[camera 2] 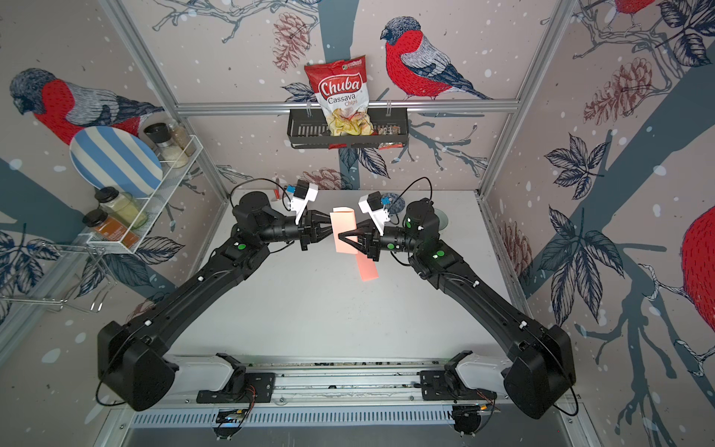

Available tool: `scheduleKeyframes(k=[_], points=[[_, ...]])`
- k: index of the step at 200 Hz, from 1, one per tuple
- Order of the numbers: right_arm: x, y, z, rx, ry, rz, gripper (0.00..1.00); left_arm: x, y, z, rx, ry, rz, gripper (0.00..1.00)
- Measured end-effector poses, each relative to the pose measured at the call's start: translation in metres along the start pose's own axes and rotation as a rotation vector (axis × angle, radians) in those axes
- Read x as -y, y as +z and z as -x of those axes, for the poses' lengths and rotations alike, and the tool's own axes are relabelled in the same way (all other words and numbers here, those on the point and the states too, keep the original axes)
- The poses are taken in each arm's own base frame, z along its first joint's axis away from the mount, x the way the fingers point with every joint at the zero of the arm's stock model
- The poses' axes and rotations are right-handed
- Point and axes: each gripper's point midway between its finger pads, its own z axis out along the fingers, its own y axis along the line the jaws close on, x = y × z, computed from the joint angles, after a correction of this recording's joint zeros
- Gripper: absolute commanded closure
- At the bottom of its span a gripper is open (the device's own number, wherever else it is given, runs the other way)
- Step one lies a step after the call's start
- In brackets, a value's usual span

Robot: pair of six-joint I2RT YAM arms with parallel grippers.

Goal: Fold the square paper along the opposite sides
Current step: Fold the paper.

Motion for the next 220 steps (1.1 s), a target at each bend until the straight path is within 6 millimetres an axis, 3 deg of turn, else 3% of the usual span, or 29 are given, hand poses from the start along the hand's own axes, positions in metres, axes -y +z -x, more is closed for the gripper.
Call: scheduleKeyframes(k=[220], points=[[0.0001, 0.0003, -0.0004, 0.000, -0.002, -0.002, 0.86, 0.0000, 0.0001, 0.0002, 0.002, 0.000, -0.001, 1.00]])
